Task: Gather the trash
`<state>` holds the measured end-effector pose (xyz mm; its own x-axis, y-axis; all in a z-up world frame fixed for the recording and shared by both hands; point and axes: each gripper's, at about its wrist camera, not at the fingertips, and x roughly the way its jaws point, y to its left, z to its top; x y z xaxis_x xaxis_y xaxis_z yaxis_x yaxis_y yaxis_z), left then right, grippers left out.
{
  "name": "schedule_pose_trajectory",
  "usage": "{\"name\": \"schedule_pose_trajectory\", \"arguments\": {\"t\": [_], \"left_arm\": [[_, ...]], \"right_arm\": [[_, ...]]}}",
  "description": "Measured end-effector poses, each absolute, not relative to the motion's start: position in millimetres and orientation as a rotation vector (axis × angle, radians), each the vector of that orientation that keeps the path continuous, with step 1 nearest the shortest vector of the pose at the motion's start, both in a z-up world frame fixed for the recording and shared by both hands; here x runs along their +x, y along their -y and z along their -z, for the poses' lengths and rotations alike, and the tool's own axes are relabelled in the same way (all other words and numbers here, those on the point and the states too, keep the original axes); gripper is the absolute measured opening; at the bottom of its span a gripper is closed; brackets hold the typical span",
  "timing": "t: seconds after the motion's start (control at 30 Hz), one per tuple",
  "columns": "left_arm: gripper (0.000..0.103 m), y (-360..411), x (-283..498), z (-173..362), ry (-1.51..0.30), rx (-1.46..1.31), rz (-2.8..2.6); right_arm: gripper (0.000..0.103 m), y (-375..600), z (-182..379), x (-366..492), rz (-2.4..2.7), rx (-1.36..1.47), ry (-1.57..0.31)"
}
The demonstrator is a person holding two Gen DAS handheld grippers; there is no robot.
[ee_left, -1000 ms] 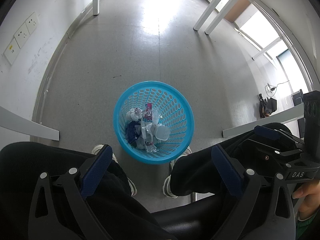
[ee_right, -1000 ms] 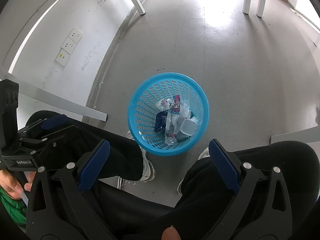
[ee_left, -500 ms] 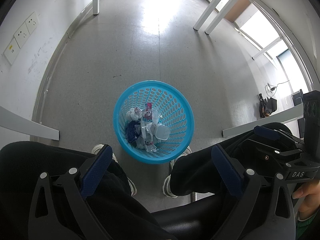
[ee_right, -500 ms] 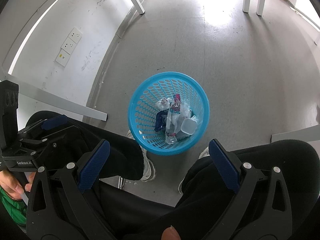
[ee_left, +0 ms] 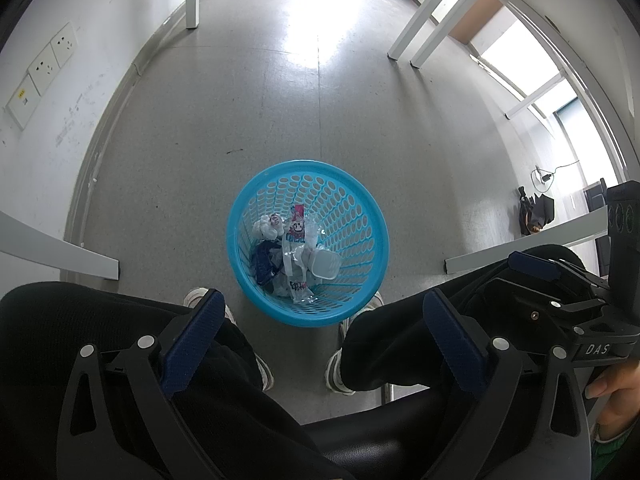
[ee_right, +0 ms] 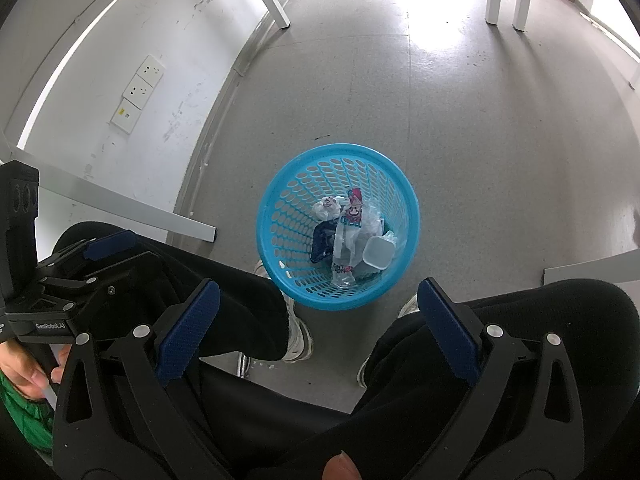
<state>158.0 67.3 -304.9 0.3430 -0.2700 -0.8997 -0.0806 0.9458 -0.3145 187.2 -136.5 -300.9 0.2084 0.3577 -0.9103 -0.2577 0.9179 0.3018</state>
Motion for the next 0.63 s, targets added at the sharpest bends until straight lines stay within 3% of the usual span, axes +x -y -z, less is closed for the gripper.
{"name": "schedule_pose_trajectory", "arguments": {"t": [0.63], "left_arm": [[0.097, -67.6, 150.5, 308.3, -1.224, -0.333, 0.127]], "right_arm": [[0.095, 136.4, 300.7, 186.4, -0.431, 0.091, -1.293]]}}
